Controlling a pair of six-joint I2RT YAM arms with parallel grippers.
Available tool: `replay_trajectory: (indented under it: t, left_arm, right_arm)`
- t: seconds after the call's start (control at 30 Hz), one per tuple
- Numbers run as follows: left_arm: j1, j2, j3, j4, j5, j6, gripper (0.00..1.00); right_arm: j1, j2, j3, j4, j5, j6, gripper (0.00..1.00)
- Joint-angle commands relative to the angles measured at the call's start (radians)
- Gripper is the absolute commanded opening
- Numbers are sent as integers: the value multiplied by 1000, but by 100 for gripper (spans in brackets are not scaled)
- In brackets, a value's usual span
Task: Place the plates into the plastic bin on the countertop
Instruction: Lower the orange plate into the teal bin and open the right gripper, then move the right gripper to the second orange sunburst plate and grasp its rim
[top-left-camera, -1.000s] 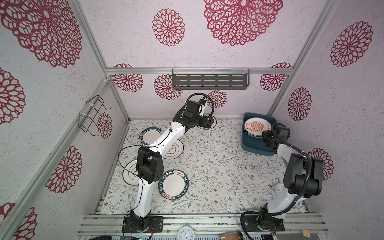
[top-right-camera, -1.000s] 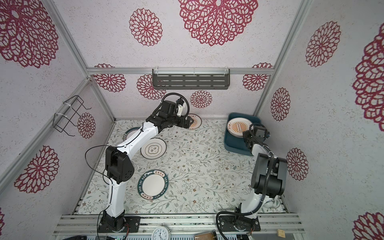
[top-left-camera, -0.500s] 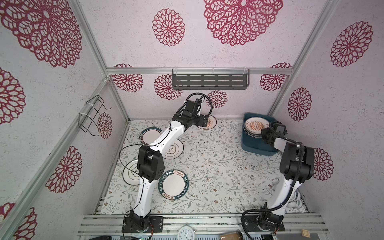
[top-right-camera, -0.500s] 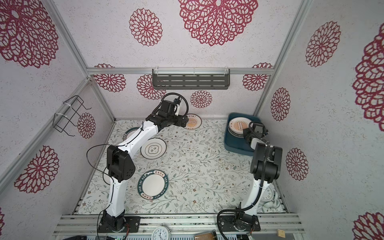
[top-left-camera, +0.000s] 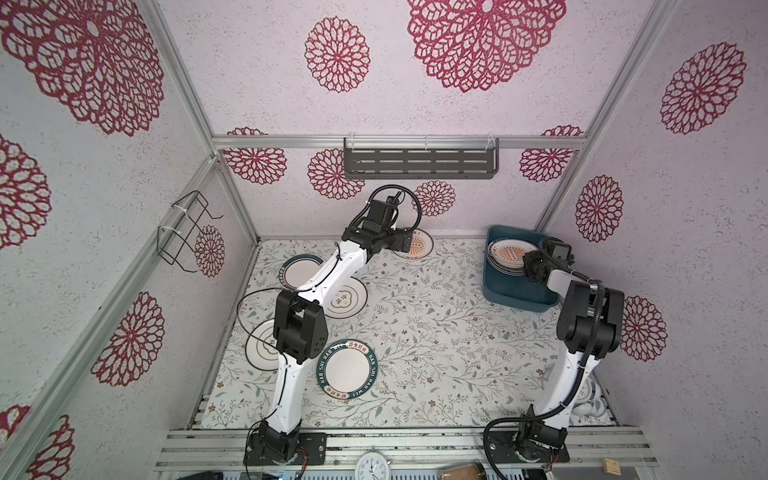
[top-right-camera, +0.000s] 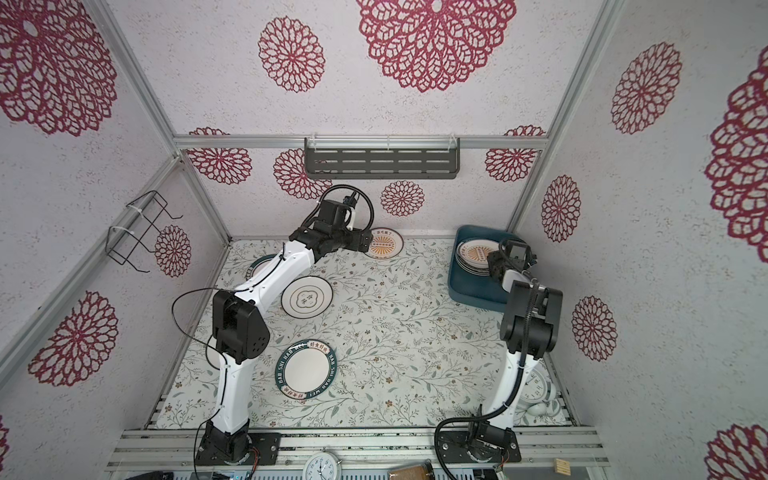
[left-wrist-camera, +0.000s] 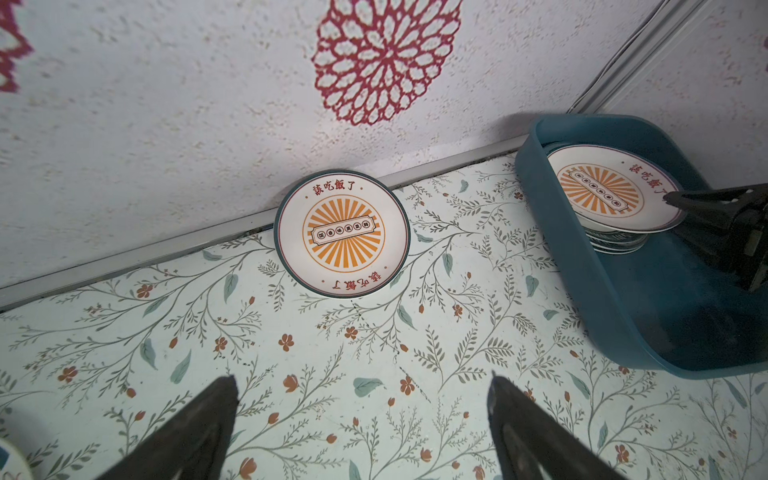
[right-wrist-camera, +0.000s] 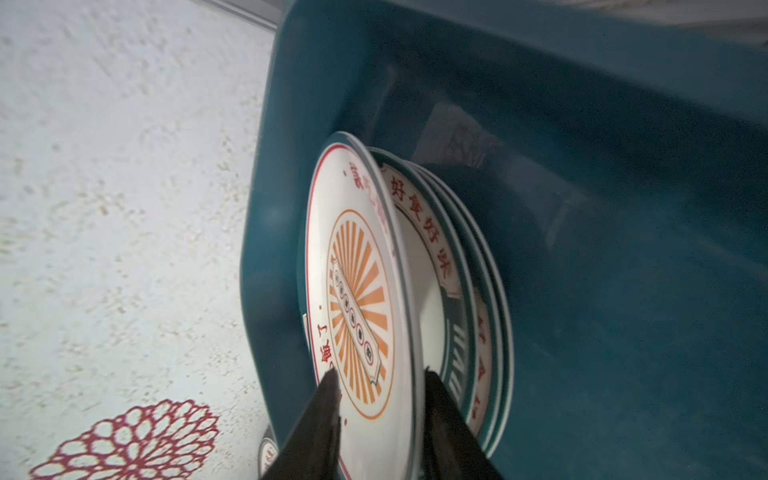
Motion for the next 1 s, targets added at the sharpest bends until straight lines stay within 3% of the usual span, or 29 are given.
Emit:
replay_trajectory:
  t: [0.0, 0.17, 0.53, 0.97]
  left_arm:
    - [1, -14, -31, 8, -4, -10, 97]
    - [-1, -85, -139, 57, -9, -25, 97]
    - [-22, -319, -420, 147, -29, -79, 97]
    - [-25, -643, -803, 277, -21, -255, 97]
  right_arm:
    - [0, -39, 21, -35, -17, -33, 53]
    - [2, -119, 32, -171, 21, -109, 75]
    - [74, -357, -74, -258, -24, -293, 94]
    - [310, -517, -198, -220, -20, -310, 99]
